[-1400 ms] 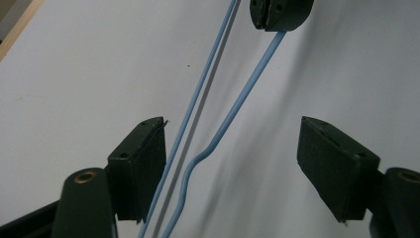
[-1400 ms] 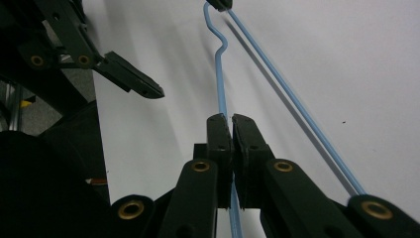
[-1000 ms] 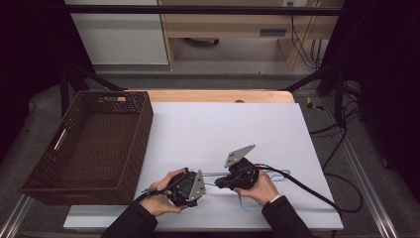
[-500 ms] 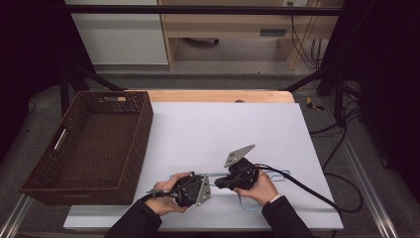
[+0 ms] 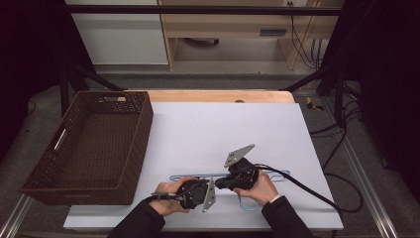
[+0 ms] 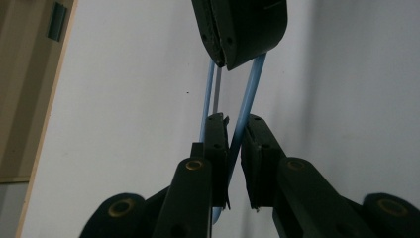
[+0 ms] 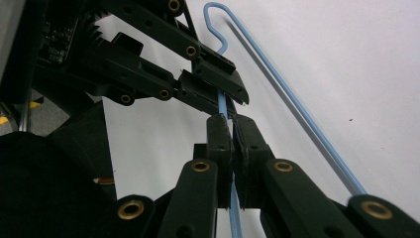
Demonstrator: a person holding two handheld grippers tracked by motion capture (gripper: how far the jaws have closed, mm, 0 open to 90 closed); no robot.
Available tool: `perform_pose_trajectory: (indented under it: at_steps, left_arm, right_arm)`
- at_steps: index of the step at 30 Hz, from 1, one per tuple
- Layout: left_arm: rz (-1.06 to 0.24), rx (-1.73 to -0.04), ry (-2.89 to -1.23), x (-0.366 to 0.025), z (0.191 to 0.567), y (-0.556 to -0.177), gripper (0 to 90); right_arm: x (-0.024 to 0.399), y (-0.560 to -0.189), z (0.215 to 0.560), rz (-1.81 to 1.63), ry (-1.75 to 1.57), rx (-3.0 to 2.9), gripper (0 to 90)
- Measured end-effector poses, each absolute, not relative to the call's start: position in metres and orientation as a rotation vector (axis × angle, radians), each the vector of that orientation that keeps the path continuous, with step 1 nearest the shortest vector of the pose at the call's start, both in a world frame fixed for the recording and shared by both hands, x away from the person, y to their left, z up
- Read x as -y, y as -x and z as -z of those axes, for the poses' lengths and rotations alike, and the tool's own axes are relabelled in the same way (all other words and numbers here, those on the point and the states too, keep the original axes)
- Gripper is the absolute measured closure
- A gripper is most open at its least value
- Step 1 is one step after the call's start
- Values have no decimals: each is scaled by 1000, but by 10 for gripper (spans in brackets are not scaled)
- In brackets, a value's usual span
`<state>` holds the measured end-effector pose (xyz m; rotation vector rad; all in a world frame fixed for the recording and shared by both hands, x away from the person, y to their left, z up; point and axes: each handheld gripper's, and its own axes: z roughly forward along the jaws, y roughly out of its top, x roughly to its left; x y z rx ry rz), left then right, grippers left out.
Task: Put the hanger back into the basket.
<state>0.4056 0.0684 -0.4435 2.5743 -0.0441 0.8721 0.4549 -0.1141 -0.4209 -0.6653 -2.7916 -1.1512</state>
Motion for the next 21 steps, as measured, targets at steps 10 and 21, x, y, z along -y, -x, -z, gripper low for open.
perform_pose_trajectory:
  at_steps: [10, 21]
  left_arm:
    - [-930, 105, -2601, -64, 448, -400, 846]
    - [-976, 170, -2617, -62, 450, -395, 870]
  right_arm:
    - [114, -456, 422, 1129, 650, 2795, 872]
    - [117, -454, 417, 1173, 662, 2812, 835]
